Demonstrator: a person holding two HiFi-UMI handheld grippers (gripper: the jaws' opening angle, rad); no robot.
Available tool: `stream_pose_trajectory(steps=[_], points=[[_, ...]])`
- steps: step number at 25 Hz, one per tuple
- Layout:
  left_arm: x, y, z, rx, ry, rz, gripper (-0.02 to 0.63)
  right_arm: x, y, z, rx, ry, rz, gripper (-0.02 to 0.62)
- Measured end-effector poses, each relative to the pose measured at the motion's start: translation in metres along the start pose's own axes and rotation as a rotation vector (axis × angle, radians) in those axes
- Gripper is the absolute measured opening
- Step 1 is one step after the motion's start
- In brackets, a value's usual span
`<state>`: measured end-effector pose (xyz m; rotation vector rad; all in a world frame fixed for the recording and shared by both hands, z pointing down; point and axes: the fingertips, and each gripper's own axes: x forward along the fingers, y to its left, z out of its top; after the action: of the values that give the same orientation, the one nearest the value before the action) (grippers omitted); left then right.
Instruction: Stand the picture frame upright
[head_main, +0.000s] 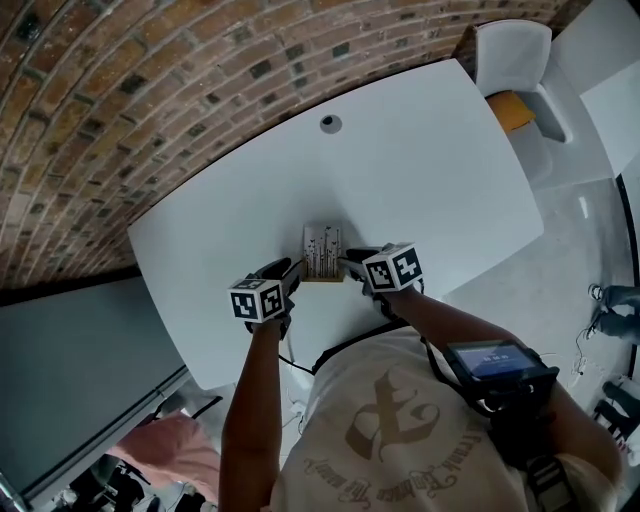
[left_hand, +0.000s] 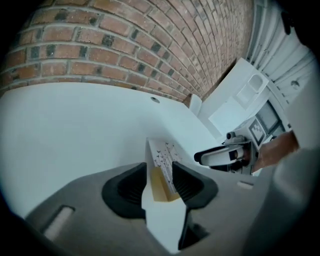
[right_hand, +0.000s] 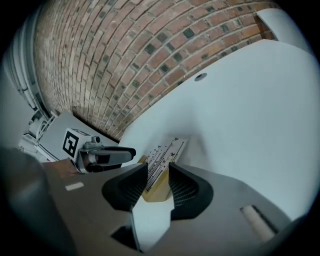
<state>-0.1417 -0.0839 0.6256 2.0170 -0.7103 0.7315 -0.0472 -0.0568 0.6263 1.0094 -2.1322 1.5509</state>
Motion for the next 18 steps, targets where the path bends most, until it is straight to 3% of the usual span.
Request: stream_pose_trajectory(steps=[3, 10, 18], points=[[0.010, 0.002, -0.002, -0.028, 0.074, -0.025, 0.206, 0.008, -0.006, -0.004, 0.005, 0.041, -0.012, 0.160], [0.025, -0.004, -0.019, -0.037, 0.251, -0.062, 0.225, 0.018, -0.013, -0.014, 0.024, 0.116, -0.010, 0.187], [0.037, -0.006, -0.027, -0.044, 0.344, -0.038, 0.227, 0.029, -0.015, -0.016, 0.050, 0.172, 0.014, 0.190]])
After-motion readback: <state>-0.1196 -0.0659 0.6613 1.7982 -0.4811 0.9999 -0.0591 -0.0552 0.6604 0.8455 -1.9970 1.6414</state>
